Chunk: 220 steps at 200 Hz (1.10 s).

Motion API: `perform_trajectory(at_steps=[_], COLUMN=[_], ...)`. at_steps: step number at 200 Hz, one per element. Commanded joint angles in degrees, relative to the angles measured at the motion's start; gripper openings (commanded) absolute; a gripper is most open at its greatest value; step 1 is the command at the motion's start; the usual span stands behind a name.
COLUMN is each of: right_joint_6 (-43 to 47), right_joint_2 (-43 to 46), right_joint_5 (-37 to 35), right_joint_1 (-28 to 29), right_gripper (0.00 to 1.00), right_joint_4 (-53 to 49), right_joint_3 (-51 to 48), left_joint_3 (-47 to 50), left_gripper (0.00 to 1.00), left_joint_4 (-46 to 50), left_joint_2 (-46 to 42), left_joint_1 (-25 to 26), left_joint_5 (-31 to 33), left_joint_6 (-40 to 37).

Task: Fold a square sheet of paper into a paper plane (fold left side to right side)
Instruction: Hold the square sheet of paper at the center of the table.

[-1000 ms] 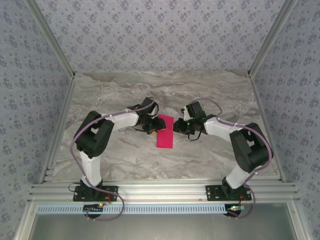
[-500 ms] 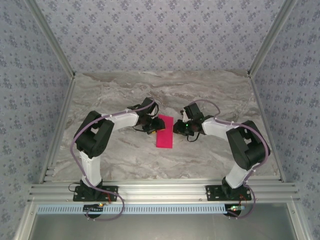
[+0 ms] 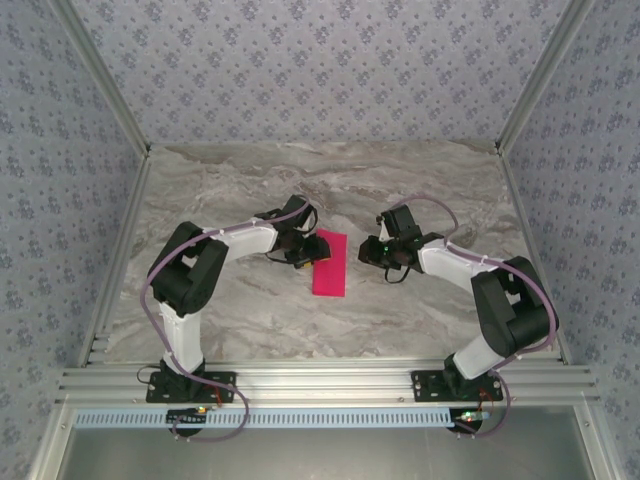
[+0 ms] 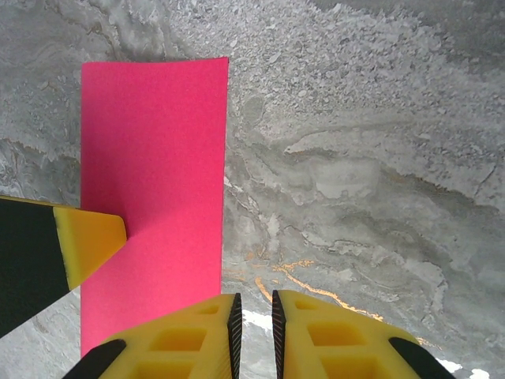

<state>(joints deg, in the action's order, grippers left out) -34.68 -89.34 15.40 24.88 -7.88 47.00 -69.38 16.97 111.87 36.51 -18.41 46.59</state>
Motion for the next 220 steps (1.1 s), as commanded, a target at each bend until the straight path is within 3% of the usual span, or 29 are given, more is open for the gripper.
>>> perform_trajectory(at_steps=[1,50,119,220], right_joint_6=[0.0,0.2,0.6,0.6], right_joint_2=[0.4,0.4,0.3,0.5], right_joint_5=[-0.3,-0.2,0.1,0.3], right_joint_1=[0.0,0.0,0.0,0.1], right_gripper=[0.22,0.22,0.22,0.22], right_joint_4=[-1.2,-1.4,-1.8,-1.7], right_joint_3=[-0.1,-0.1,-0.1,-0.4], left_joint_3=[1.9,1.7,2.6,2.6], left_gripper=[0.48,0.49,0.40,0.44], left_joint_4=[1.6,1.6,0.8,0.7], left_joint_2=[5.2,5.6,5.2,5.6], left_joint_1=[0.6,0.7,0.7,0.7], left_joint_5=[4.9,4.9,5.9,5.8], left_joint_6=[0.1,0.1,1.8,2.3])
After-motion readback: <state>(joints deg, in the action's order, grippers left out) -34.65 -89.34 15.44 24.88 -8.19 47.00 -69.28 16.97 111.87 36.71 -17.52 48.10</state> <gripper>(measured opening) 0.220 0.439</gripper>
